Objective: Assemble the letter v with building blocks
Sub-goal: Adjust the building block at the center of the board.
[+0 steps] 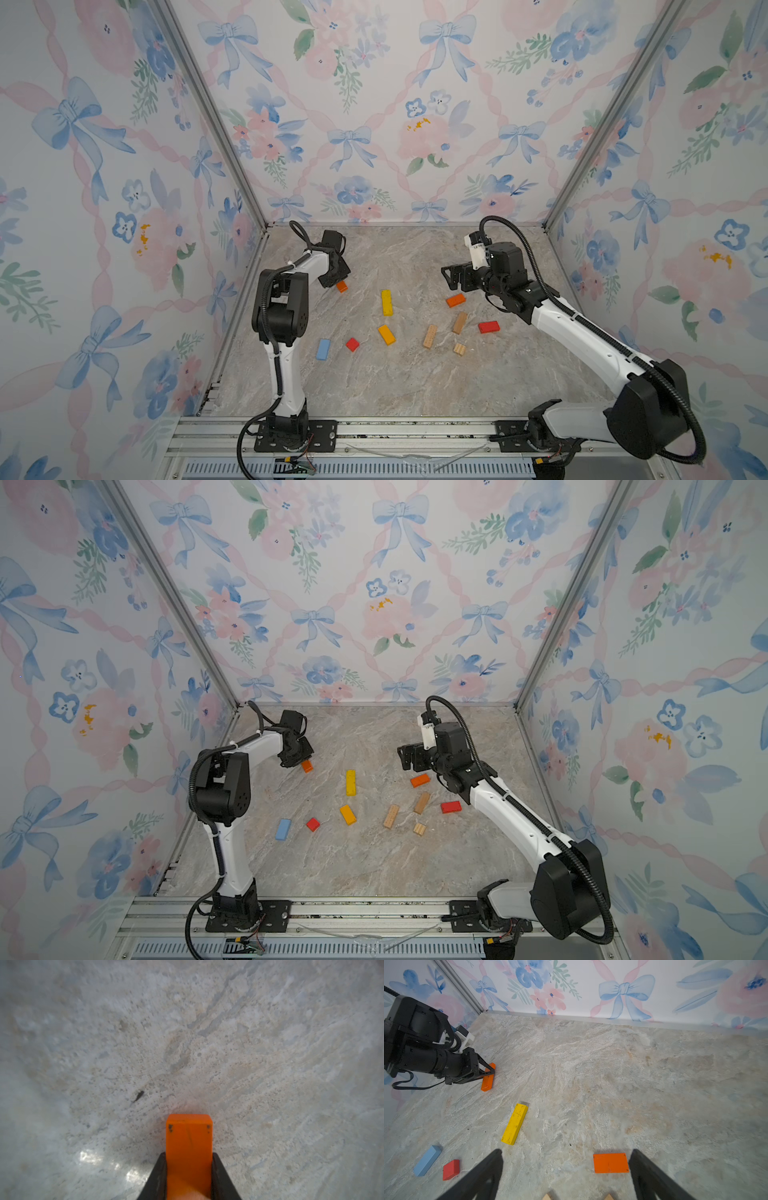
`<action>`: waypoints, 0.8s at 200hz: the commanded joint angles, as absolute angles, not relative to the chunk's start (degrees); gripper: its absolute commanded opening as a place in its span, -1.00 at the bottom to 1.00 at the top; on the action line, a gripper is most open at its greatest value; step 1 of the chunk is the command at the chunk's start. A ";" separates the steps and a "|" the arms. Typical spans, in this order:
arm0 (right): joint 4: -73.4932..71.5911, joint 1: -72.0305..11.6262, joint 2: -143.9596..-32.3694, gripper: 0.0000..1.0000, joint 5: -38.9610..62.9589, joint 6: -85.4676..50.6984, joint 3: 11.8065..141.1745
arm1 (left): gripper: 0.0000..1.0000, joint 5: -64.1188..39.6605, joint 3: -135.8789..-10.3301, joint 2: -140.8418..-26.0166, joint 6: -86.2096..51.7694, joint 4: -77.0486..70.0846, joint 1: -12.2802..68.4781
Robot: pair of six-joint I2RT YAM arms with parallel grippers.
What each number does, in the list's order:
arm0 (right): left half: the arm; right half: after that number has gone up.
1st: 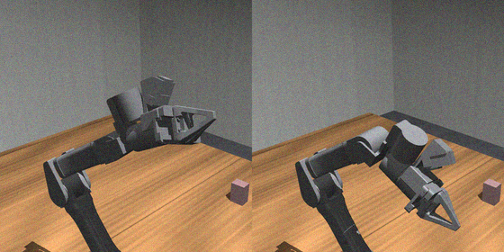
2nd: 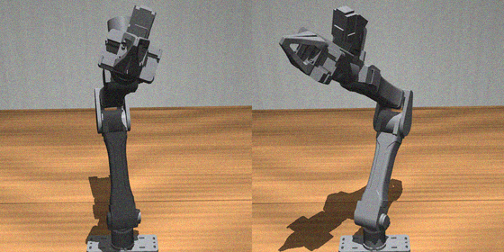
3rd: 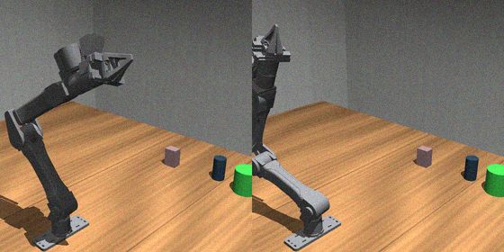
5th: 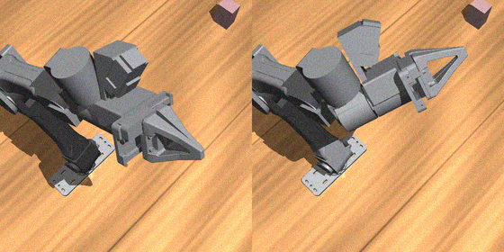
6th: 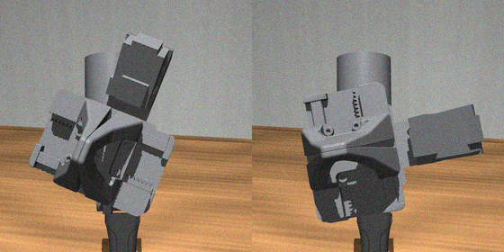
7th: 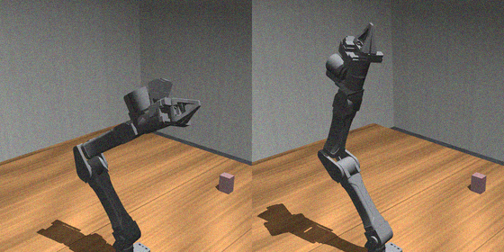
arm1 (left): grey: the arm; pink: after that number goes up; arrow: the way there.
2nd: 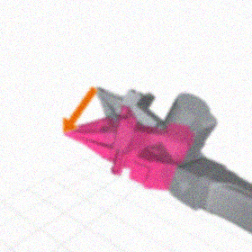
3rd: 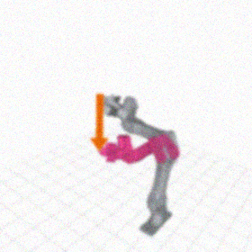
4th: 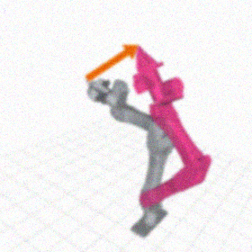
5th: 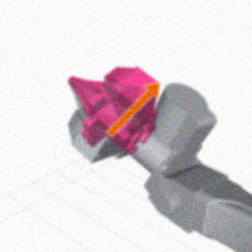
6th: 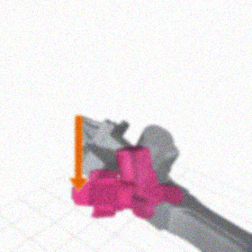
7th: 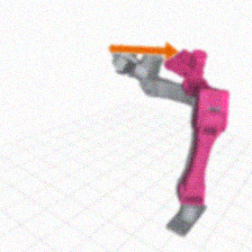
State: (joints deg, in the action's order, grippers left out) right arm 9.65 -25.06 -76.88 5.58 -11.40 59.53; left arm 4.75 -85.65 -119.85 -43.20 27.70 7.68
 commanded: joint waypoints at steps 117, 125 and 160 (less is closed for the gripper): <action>10.59 -26.56 -78.05 0.91 5.37 -13.28 62.07 | 0.37 5.89 -86.50 -119.93 -44.39 30.77 7.12; 10.91 -26.78 -78.05 0.91 5.21 -13.28 62.39 | 0.43 5.89 -86.24 -119.25 -44.39 30.75 7.18; 14.17 -30.04 -78.96 0.91 3.61 -11.36 65.67 | 0.57 7.01 -84.74 -113.34 -44.18 30.81 7.21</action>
State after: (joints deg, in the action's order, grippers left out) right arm 10.85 -27.22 -77.80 4.99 -12.43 61.84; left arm 6.02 -85.97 -119.00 -44.16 28.93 7.66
